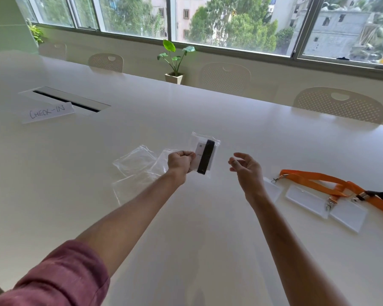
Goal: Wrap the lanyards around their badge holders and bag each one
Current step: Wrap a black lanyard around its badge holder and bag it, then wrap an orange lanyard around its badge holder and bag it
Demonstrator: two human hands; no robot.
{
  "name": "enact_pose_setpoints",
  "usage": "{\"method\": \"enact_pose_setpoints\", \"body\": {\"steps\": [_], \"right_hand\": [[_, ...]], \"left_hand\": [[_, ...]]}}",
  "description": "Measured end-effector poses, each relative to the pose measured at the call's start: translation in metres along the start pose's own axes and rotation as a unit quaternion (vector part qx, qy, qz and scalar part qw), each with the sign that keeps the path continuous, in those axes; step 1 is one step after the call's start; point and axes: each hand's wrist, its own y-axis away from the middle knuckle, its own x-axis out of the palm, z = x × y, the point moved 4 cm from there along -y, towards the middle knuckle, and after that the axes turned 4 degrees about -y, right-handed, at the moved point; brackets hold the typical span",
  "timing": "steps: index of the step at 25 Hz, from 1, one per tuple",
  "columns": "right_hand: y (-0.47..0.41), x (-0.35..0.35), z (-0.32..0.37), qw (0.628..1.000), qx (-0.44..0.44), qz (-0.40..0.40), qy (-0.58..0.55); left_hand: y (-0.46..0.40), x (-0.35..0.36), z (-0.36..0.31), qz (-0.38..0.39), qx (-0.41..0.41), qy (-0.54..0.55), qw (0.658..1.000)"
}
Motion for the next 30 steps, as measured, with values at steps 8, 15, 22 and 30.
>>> {"method": "enact_pose_setpoints", "body": {"steps": [8, 15, 22, 30], "right_hand": [[-0.003, -0.051, -0.024, 0.998, 0.029, -0.051, 0.036], [-0.002, -0.075, -0.035, 0.994, 0.041, -0.082, 0.063], [0.003, -0.083, -0.036, 0.993, 0.046, -0.091, 0.059], [0.008, -0.093, -0.032, 0.991, 0.034, -0.111, 0.067]], "left_hand": [[-0.038, 0.03, 0.004, -0.043, -0.03, -0.026, 0.998], [-0.053, 0.038, 0.009, -0.095, -0.018, -0.108, 0.989], [-0.038, 0.043, 0.0, -0.107, 0.079, -0.266, 0.955], [0.021, 0.08, 0.001, 0.0, 0.359, -0.395, 0.845]]}}
